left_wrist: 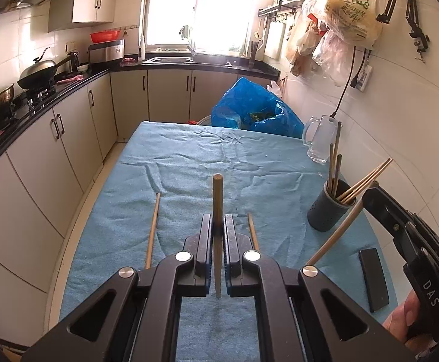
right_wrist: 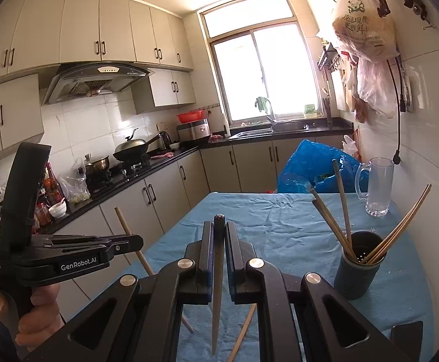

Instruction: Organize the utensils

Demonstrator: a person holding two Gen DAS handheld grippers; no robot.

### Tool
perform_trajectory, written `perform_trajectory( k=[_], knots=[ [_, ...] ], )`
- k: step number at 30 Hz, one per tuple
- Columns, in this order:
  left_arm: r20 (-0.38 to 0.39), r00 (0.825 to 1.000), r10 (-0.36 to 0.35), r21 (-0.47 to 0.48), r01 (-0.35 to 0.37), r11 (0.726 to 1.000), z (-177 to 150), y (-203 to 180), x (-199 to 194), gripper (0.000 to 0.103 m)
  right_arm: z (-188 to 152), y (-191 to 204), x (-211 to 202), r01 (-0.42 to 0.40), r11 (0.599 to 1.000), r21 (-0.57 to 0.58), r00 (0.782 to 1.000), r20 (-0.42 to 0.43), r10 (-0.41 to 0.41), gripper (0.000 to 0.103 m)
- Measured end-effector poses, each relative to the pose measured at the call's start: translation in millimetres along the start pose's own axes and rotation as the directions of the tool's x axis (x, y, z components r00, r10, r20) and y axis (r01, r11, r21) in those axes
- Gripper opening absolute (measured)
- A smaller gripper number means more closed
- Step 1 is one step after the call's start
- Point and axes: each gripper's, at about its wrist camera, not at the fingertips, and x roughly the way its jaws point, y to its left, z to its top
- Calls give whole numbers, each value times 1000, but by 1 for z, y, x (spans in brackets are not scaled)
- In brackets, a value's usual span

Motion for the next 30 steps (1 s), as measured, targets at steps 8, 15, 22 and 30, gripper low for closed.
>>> perform_trajectory(
  k=[8, 15, 22, 30],
  knots=[
    [0, 1000, -2, 13, 2, 1000, 1, -4, -2, 6, 3, -9, -7, 1, 1000, 20, 1000, 7, -1, 8],
    [1, 1000, -7, 20, 7, 1000, 1, -7, -4, 6, 6, -17, -13, 14, 999, 36, 1000, 22, -15, 8],
    [11, 1000, -14, 36, 13, 999, 1, -14, -12, 6, 8, -28, -25, 25, 998, 59, 999, 43, -28, 8],
    [20, 999, -25, 62, 24, 998, 2, -26, -20, 6, 11, -44, -46, 51, 994, 93, 995, 81, -58, 8]
  ],
)
